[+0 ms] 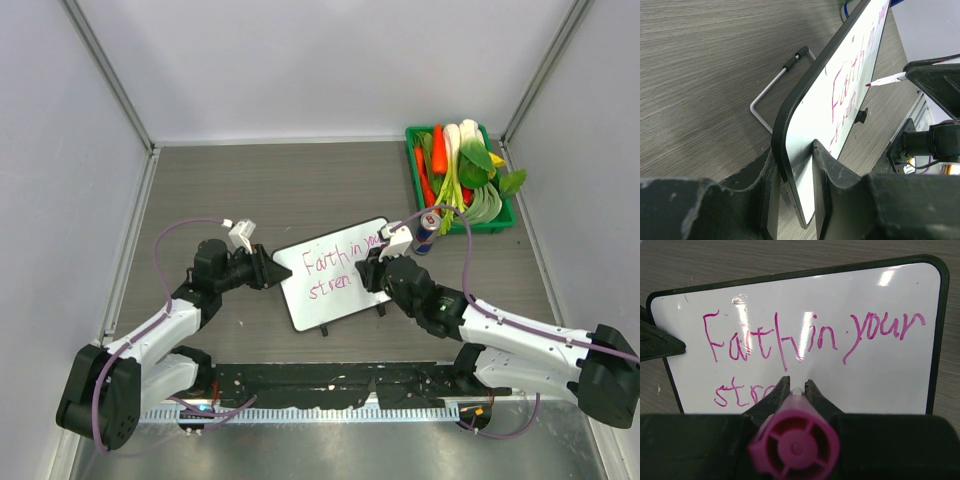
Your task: Write a sentence on the whiteboard
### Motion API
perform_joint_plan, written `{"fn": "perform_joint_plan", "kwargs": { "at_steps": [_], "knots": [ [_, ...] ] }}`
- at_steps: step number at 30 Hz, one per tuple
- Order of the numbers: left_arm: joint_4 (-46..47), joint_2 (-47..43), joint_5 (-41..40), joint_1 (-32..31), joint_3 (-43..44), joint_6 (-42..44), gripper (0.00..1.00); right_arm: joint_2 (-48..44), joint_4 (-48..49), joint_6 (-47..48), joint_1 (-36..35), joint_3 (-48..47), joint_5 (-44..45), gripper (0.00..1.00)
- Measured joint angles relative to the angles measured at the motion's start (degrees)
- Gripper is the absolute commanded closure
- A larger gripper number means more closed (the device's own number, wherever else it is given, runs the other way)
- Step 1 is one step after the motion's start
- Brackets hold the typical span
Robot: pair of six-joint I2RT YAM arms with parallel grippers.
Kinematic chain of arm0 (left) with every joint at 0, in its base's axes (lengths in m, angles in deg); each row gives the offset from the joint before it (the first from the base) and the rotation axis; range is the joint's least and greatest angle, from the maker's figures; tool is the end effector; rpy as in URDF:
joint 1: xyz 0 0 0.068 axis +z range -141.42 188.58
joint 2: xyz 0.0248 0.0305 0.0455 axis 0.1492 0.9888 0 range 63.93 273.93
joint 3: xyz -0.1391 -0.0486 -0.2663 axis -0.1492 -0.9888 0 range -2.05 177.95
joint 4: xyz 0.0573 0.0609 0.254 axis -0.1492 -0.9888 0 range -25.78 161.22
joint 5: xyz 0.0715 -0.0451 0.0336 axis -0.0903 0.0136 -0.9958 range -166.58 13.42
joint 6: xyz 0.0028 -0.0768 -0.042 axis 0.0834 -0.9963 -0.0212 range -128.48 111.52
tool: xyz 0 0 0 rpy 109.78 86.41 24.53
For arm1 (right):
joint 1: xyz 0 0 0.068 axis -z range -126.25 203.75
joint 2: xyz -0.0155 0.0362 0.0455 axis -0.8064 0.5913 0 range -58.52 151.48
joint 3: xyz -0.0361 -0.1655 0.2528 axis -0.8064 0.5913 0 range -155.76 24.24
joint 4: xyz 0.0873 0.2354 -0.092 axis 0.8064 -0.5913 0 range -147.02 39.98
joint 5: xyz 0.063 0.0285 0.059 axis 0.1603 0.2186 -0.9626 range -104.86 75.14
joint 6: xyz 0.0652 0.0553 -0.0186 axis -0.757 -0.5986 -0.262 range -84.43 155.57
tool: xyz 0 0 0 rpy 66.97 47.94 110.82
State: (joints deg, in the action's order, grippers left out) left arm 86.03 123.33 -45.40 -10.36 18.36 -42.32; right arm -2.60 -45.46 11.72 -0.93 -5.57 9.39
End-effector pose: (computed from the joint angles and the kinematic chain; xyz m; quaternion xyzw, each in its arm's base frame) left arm 0.2047 -0.1129 0.1996 0.0399 0.8208 -0.4347 0.3685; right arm 0.1651 0.1779 0.2491 -0.1010 0.8107 0.2135 0.5356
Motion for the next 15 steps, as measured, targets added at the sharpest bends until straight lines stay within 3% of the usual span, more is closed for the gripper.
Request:
{"fn": "perform_joint_plan", "kwargs": {
  "at_steps": [15],
  "knots": [
    [0.00,0.00,0.00,0.00,0.00,0.00,1.00,2.08,1.03,-0.04,0.04,0.02,2.51,0.98]
  ]
}}
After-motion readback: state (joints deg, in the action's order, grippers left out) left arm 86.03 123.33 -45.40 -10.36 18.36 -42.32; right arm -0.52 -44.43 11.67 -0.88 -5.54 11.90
